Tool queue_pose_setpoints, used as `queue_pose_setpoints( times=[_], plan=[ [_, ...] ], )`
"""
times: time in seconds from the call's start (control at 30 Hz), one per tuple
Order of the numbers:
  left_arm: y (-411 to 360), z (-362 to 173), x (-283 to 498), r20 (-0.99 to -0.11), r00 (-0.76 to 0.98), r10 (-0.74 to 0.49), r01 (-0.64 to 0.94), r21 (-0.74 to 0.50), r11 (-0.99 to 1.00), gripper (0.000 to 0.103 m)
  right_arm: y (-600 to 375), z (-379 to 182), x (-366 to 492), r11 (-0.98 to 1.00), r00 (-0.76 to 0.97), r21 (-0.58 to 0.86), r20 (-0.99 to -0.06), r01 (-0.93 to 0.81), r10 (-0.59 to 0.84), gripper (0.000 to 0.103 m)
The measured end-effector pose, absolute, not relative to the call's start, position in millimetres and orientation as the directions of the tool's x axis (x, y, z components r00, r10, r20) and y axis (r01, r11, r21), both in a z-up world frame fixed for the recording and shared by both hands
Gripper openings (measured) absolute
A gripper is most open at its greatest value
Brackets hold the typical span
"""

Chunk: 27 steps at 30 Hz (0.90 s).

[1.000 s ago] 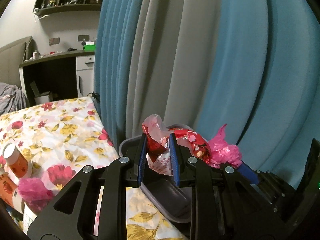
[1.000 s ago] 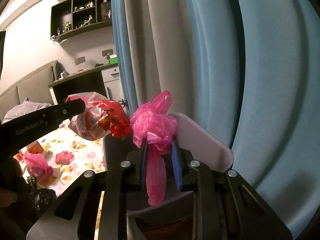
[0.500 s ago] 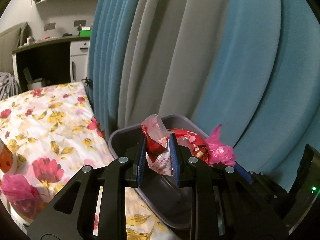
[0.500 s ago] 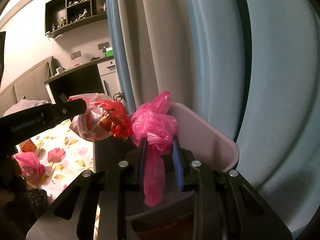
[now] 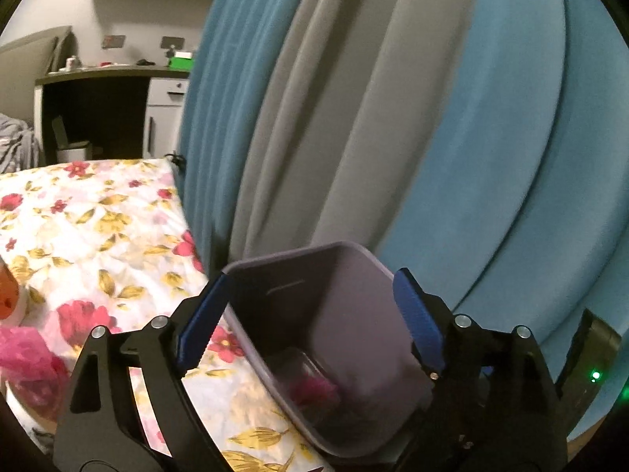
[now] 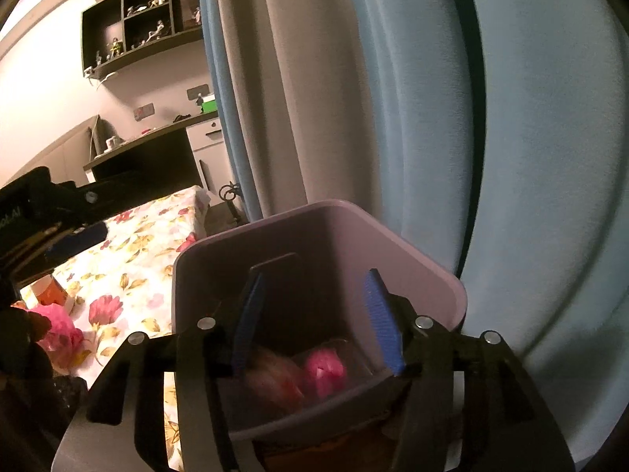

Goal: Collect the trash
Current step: 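Open both tools to drop the wrapper and pink bag into the bin, then move both open tools back over the trash on the bed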

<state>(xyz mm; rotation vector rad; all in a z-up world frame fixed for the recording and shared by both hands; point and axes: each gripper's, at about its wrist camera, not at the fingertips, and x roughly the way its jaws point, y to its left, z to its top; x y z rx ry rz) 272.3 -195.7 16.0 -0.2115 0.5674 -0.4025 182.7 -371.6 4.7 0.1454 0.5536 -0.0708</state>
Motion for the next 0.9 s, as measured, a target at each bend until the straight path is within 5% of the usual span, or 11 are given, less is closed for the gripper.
queue_pose_setpoints(
  times=[0.67, 0.9],
  plan=[
    [-162, 33, 221, -0.502, 0.823, -0.266, 0.189, -0.200, 0.961, 0.086, -359, 29, 137, 0.984, 0.874, 0.068, -0.472, 0.166, -0.114, 0.086],
    [-122, 42, 174, -0.476, 0.858, -0.194, 0.137, -0.151, 0.979, 0.086, -335, 38, 110, 0.988, 0.890, 0.069, -0.447, 0.139, -0.093, 0.090]
  ],
)
